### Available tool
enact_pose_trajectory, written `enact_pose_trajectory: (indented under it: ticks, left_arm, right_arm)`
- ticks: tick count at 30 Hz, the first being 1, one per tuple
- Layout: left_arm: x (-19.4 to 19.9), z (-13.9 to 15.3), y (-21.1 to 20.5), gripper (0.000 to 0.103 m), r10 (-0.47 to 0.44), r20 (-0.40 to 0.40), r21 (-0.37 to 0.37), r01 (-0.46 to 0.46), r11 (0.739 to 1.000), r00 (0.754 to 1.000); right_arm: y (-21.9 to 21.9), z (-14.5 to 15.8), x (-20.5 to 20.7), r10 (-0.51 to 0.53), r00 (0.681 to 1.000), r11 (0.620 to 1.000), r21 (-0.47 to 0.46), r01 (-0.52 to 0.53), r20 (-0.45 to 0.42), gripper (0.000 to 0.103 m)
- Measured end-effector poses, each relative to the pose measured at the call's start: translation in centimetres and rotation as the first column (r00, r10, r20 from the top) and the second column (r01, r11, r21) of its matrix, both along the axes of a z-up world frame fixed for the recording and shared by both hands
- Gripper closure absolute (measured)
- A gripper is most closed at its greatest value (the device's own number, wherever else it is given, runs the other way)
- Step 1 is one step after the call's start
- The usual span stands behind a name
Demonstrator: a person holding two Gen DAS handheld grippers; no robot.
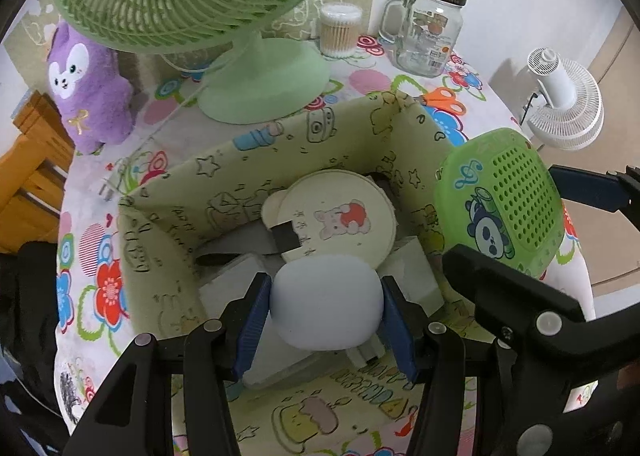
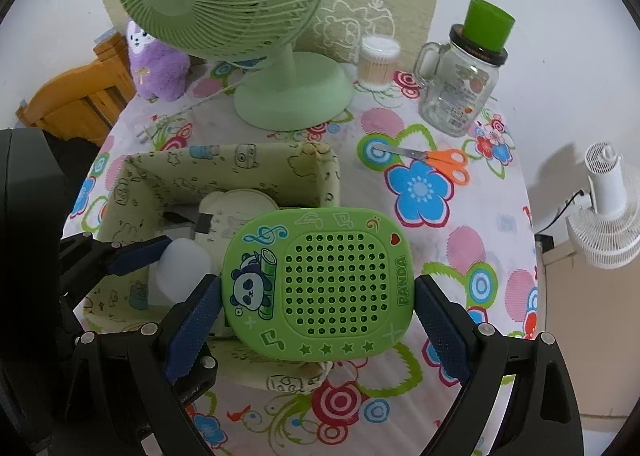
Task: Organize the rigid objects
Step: 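Lower the white puff into the fabric box and open the left tool, then lower the green speaker onto the items in the box and open the right tool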
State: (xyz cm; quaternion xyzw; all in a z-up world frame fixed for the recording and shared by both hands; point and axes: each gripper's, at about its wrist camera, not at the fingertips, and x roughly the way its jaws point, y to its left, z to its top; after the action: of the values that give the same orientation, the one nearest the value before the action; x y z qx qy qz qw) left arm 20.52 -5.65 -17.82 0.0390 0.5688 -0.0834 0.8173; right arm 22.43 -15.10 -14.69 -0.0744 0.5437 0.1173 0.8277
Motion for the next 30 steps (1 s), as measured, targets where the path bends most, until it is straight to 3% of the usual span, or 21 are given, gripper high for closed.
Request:
enact_pose_trajectory:
  ticks: [5, 7, 9, 12, 19, 30]
  left_arm:
    - [0.4, -0.4, -0.4, 0.045, -0.001, 0.002, -0.008, 0.001, 1.000, 1.000]
    - [0.5, -0.5, -0.6, 0.040, -0.003, -0.006, -0.016, 0.003, 1.000, 1.000]
    - [0.5, -0.3, -0.7, 0.027, -0.010, 0.001, -0.021, 0.010, 1.000, 1.000]
    - [0.2, 0.4, -0.7, 0.020, -0.024, 0.030, -0.012, 0.025, 1.000, 0.999]
    - [-0.4, 1.8, 0.6, 0.014, -0.009, 0.057, 0.042, 0.007, 0.999, 0.998]
    - [-1.4, 2.4, 3.7, 0.010, 0.049, 0.036, 0.075, -0.051, 0.996, 0.998]
  right_arm:
    - [-1.2, -0.4, -0.1, -0.037, 0.999, 0.999, 0.003, 0.038, -0.011, 0.008]
    - [-1.5, -0.5, -0.1, -0.045, 0.999, 0.999, 0.001, 0.045, -0.014, 0.008]
    - [-1.7, -0.6, 0.0, -0.050, 0.999, 0.999, -0.002, 0.050, -0.012, 0.008]
    - [-1.6, -0.3, 0.0, -0.050, 0.999, 0.999, -0.003, 0.050, -0.004, 0.008]
    - [0.0, 0.5, -0.1, -0.015, 1.000, 1.000, 0.007, 0.015, 0.019, 0.008]
    - [3.6, 0.8, -0.1, 0.054, 0.998, 0.998, 0.022, -0.055, 0.030, 0.008]
